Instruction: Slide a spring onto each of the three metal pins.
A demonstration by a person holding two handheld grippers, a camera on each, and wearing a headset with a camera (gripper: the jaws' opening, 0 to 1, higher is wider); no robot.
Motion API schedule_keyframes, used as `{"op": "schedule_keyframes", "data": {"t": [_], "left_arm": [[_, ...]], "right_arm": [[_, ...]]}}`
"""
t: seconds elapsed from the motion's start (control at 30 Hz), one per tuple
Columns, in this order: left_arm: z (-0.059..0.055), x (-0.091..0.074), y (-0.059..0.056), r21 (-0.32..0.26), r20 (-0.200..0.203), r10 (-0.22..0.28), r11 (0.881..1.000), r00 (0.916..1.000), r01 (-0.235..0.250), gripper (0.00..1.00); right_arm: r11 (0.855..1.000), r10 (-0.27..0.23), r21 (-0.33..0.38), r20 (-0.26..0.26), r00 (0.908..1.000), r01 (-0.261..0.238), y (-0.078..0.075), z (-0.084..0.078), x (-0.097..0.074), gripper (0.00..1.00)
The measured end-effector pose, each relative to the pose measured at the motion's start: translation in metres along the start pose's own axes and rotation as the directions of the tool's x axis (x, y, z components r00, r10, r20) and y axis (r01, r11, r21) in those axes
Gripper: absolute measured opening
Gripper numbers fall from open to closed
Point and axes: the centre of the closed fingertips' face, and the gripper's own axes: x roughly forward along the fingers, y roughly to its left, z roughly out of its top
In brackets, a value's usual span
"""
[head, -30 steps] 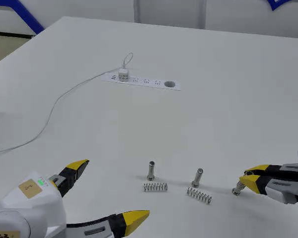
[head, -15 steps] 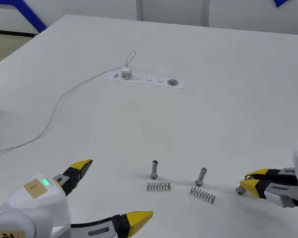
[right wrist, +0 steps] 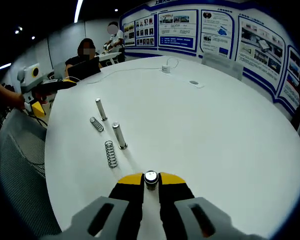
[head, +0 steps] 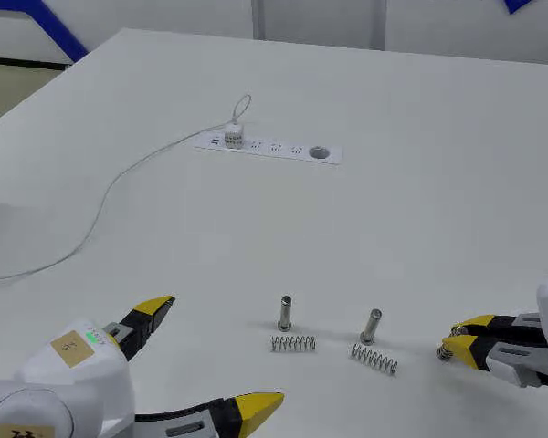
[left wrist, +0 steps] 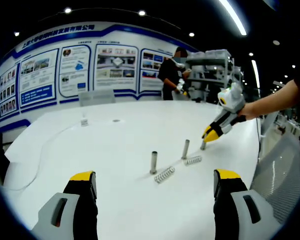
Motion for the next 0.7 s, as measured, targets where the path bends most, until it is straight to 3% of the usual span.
{"op": "schedule_keyframes", "data": {"t": [0.13,0.33,0.43,0.6,0.7], "left_arm": [[0.0,0.0,0.0,0.004,0.0,-0.001,1.0,1.0,0.001,0.99],[-0.001,0.001,-0.003,0.009,-0.005,-0.013,1.0,0.9999,0.013,0.99],[0.0,0.001,-0.005,0.017,-0.006,-0.019,1.0,0.9998,0.019,0.99],[0.0,0.001,-0.005,0.014,-0.002,-0.019,1.0,0.9998,0.019,0.99],[0.002,0.0,-0.004,0.007,0.003,-0.014,1.0,0.9999,0.014,0.99]], "right_arm": [[1.0,-0.007,-0.01,-0.009,0.9999,0.007,-0.001,-0.003,-0.001,0.14],[1.0,-0.025,-0.008,0.019,0.9995,0.025,-0.004,0.002,-0.008,0.18],[0.999,-0.044,0.022,0.061,0.9972,0.043,-0.007,0.012,-0.016,0.18],[0.998,-0.066,0.004,0.107,0.992,0.066,-0.005,0.028,-0.026,0.19],[0.998,-0.053,-0.019,0.139,0.9889,0.056,0.002,0.041,-0.03,0.19]]}}
